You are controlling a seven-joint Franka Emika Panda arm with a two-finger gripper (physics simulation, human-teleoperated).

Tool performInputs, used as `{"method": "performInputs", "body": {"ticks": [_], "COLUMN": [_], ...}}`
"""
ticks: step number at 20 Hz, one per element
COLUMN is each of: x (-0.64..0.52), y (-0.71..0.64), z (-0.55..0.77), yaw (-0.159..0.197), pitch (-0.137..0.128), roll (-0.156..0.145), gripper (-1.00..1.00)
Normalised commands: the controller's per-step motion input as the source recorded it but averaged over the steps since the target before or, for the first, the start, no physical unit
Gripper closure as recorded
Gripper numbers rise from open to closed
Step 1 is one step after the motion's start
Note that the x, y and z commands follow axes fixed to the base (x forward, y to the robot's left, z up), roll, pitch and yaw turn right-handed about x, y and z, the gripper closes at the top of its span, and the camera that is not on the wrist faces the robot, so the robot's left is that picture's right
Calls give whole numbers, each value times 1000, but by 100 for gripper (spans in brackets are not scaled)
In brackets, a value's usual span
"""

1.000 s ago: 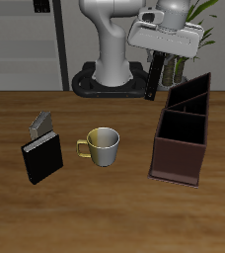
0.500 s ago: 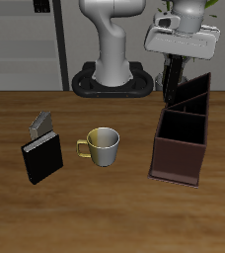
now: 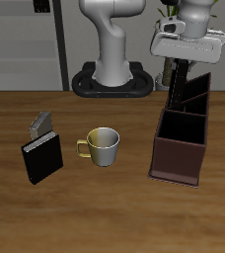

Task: Place the left black book into the left desk caddy's back compartment

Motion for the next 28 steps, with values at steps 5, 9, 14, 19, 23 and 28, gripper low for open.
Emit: {"method": "performInputs", "body": {"ticks": [5,9,14,19,23,28], "x": [16,-79,-12,32,78,115], "y": [262,334,267,160,-15,-13], "z": [5,41,-16,-50,-93,-239], "yaw": [-32,-80,-9,-6,1,-13], "pitch": [5,13,9,8,3,34], "roll": [22,45,46,25,1,-8], "gripper": [100,100,100,100,100,100]}}
